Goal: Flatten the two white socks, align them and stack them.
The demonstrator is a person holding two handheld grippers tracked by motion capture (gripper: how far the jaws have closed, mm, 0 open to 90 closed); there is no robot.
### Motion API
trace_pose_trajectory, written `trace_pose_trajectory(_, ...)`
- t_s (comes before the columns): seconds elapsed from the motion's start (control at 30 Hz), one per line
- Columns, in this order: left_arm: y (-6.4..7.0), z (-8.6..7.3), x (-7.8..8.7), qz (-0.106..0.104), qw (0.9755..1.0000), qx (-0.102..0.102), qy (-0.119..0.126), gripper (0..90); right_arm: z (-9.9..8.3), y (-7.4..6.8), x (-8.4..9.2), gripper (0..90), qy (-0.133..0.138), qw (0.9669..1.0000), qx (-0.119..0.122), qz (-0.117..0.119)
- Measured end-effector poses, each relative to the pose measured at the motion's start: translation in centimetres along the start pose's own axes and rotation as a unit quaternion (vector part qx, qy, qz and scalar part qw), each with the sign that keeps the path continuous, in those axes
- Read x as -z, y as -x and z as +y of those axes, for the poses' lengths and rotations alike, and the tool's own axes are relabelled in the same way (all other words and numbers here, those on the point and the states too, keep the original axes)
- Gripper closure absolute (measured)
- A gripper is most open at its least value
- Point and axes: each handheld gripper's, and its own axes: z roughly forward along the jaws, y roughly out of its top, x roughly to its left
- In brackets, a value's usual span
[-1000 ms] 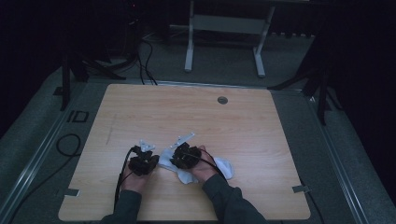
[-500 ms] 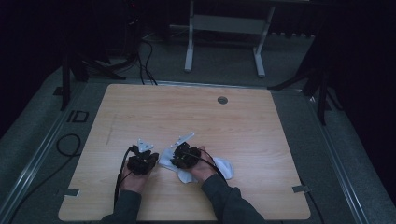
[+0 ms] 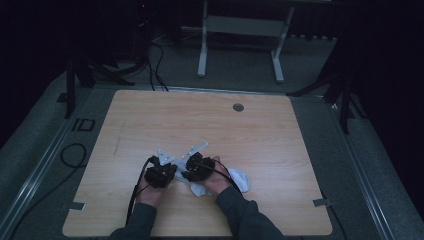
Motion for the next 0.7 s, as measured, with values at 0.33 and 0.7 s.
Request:
trace_pose_trajectory(0.33, -0.1, -0.1, 0.0, -0.004, 1.0, 0.005, -0.002, 89.3, -0.5, 1.9, 5.3, 53.8, 0.025, 0.9989, -0.008, -0.04)
trace_pose_trajectory(0.7, -0.1, -0.1, 0.0, -0.007, 0.9999, 0.008, -0.003, 89.2, -4.1, 4.0, 9.6, 58.2, 0.032, 0.9945, -0.039, -0.092)
